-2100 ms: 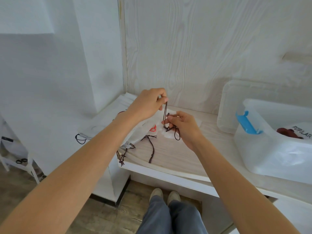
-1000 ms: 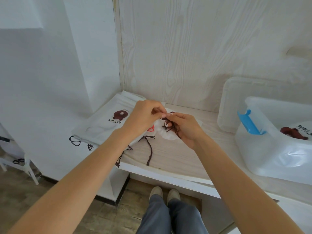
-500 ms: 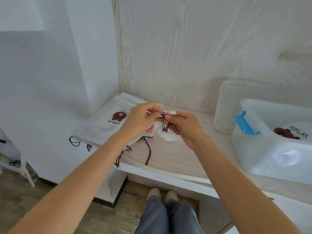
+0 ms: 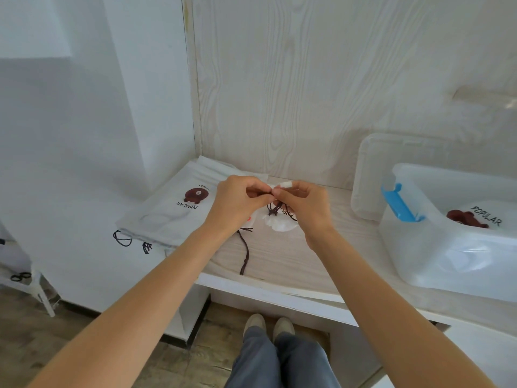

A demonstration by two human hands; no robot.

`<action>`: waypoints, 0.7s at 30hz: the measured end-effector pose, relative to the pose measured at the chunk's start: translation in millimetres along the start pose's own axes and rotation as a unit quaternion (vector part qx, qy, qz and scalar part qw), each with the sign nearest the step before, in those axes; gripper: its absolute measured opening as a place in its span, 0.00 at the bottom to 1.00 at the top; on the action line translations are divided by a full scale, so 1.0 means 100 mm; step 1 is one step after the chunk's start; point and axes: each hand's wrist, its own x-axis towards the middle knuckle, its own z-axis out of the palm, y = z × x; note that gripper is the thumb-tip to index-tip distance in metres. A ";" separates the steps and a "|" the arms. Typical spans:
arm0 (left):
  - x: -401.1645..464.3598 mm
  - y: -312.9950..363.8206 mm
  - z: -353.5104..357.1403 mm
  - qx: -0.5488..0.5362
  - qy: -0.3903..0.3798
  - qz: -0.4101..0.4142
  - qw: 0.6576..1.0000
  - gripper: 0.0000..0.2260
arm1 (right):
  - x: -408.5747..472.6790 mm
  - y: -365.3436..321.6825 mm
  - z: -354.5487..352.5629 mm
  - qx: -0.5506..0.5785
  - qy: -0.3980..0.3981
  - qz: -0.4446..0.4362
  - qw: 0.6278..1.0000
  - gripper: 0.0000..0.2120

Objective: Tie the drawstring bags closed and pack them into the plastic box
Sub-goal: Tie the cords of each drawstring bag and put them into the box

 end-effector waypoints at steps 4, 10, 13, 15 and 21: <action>0.07 0.00 -0.03 0.034 -0.020 -0.019 0.999 0.02 | 0.00 -0.01 -0.05 -0.034 -0.035 -0.013 0.999 0.07; 0.14 0.02 -0.11 -0.003 -0.096 -0.101 0.990 0.06 | -0.01 0.00 -0.06 -0.195 -0.024 -0.137 0.971 0.08; 0.13 0.02 -0.11 -0.032 -0.114 -0.140 0.983 0.07 | -0.02 0.11 -0.05 -0.292 0.017 -0.241 0.925 0.08; 0.12 0.01 -0.10 -0.037 -0.113 -0.148 0.982 0.07 | -0.05 0.19 -0.05 -0.320 0.050 -0.279 0.904 0.09; 0.10 0.00 -0.07 -0.066 -0.111 -0.168 0.977 0.07 | -0.16 0.29 -0.03 -0.316 0.075 -0.301 0.897 0.04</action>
